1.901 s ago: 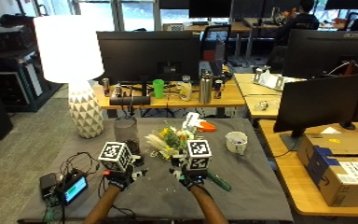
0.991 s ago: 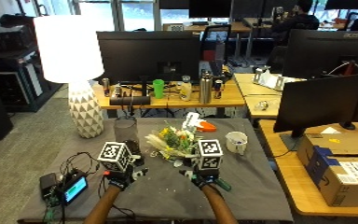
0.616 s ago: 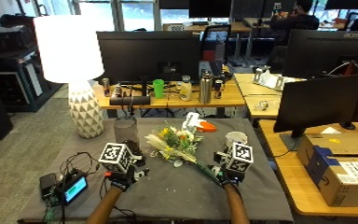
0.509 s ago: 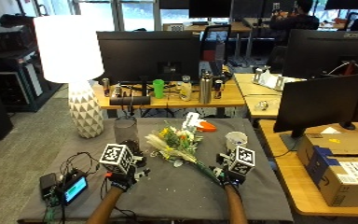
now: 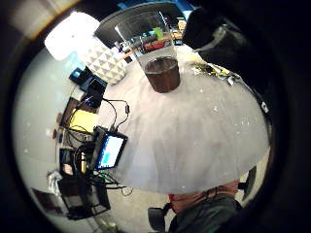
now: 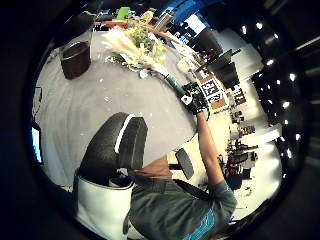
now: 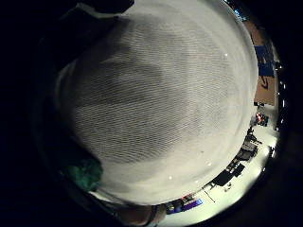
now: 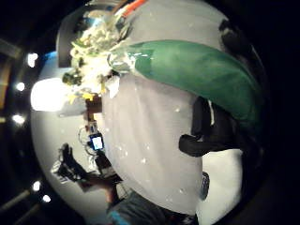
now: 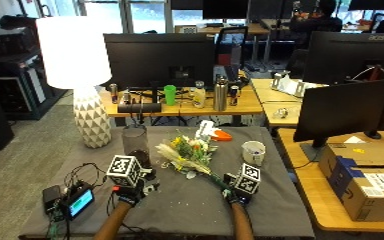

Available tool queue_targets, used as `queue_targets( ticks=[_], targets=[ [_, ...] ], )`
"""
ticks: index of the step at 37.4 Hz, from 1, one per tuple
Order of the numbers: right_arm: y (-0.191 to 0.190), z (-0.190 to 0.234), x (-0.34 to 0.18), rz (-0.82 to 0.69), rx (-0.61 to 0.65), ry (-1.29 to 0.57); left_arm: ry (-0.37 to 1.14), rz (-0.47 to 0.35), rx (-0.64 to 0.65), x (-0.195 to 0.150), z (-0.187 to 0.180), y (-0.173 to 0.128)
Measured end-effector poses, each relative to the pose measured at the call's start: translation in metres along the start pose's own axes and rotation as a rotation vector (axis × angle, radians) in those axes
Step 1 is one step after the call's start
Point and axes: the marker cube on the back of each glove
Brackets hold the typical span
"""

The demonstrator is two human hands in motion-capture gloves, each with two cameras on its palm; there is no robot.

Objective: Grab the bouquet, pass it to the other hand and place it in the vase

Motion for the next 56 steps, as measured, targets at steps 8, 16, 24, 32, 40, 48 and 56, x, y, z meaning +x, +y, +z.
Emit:
queue_targets(
  ticks=[8,16,24,32,40,48,56],
  targets=[
    [-0.047,0.035,-0.014,-0.074,0.089,0.049,0.002,-0.014,-0.021,-0.007,0.008,0.0],
    [-0.058,0.037,-0.018,-0.093,0.244,0.133,0.02,-0.014,-0.005,-0.007,0.013,-0.003],
    [-0.053,0.024,-0.019,-0.08,0.334,0.001,0.054,-0.001,0.039,-0.001,0.016,-0.009],
    [-0.021,-0.038,-0.054,-0.187,0.457,-0.422,0.356,0.062,0.11,0.039,-0.013,-0.035],
    [0.022,-0.1,-0.096,-0.364,0.496,-0.781,0.758,0.114,0.129,0.087,-0.047,-0.084],
    [0.043,-0.126,-0.134,-0.514,0.464,-0.99,1.056,0.14,0.104,0.132,-0.072,-0.121],
    [0.048,-0.13,-0.159,-0.586,0.424,-1.109,1.112,0.318,0.147,0.161,-0.092,-0.143]
  ],
)
